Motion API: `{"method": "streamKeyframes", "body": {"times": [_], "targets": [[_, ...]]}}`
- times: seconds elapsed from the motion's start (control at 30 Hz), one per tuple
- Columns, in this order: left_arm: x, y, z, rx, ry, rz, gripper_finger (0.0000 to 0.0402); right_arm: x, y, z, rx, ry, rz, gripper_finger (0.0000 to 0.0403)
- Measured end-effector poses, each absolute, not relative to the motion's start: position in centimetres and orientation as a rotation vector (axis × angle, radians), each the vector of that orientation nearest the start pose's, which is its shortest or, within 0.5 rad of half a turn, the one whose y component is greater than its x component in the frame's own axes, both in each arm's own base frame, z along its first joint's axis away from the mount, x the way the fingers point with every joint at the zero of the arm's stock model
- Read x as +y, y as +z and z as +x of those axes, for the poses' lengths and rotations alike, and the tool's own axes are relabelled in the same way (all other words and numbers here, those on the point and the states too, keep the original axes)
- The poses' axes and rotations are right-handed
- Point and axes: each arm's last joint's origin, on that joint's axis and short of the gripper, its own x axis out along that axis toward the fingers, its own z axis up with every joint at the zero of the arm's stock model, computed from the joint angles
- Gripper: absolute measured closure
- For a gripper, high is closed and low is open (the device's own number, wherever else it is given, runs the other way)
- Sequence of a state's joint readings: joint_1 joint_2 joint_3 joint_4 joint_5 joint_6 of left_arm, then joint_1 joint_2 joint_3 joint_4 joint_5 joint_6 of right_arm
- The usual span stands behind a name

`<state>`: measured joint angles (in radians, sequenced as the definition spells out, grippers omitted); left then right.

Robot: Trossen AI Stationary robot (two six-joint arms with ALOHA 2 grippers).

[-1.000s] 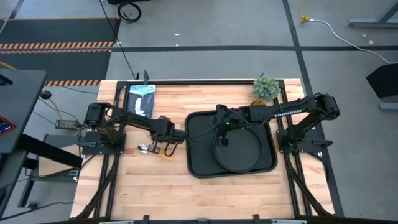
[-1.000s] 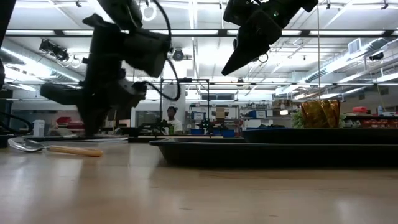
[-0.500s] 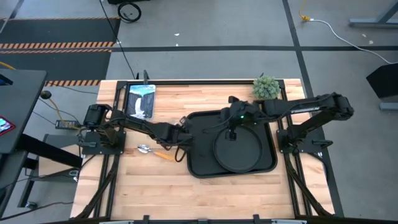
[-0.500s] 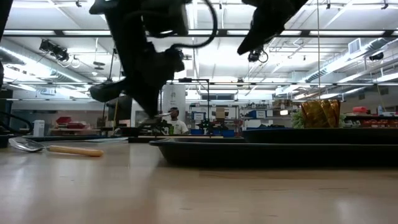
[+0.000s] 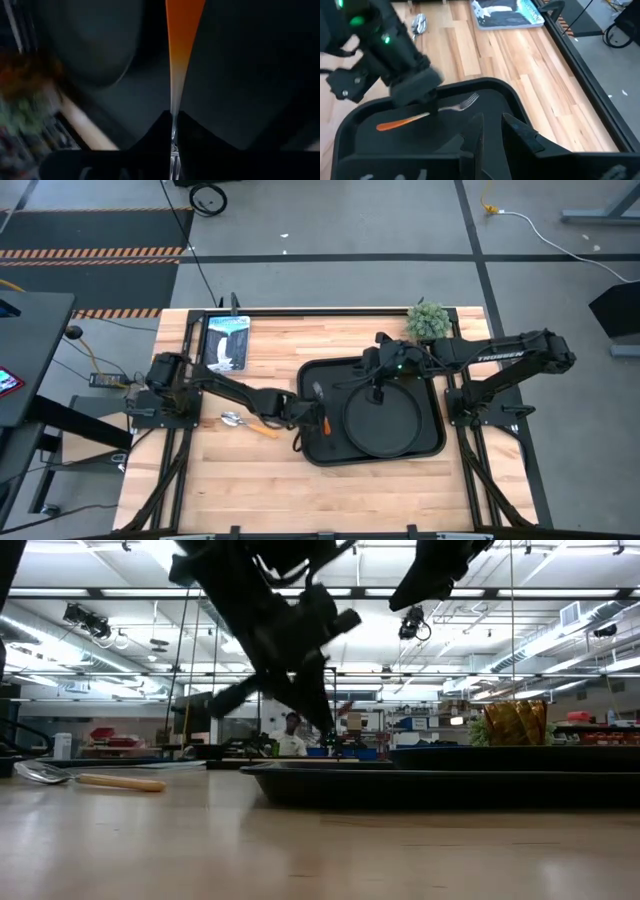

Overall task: Pick and place plate/cup/fork/spoon on tray
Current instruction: Put the orange fork on the black tray to the left of the black plate

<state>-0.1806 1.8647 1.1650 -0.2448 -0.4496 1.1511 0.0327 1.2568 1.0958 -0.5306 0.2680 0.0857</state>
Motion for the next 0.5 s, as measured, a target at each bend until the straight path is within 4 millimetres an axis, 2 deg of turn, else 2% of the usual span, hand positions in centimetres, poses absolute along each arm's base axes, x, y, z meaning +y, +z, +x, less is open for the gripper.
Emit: {"method": "streamKeyframes", "body": {"times": [0.13,0.27,0.5], "targets": [[-6.7,14.4,38.1,0.971,-0.373,1.531,0.0383,0.4,31.3,26.3,0.678,-0.246,-0.018,0.0328],[-7.1,12.6,38.5,0.992,-0.409,1.639,0.0383,0.6,31.4,26.3,0.676,-0.238,-0.02,0.0328],[-7.2,12.3,38.8,0.976,-0.363,1.607,0.0383,0.6,31.4,26.2,0.678,-0.241,-0.014,0.0328]]}}
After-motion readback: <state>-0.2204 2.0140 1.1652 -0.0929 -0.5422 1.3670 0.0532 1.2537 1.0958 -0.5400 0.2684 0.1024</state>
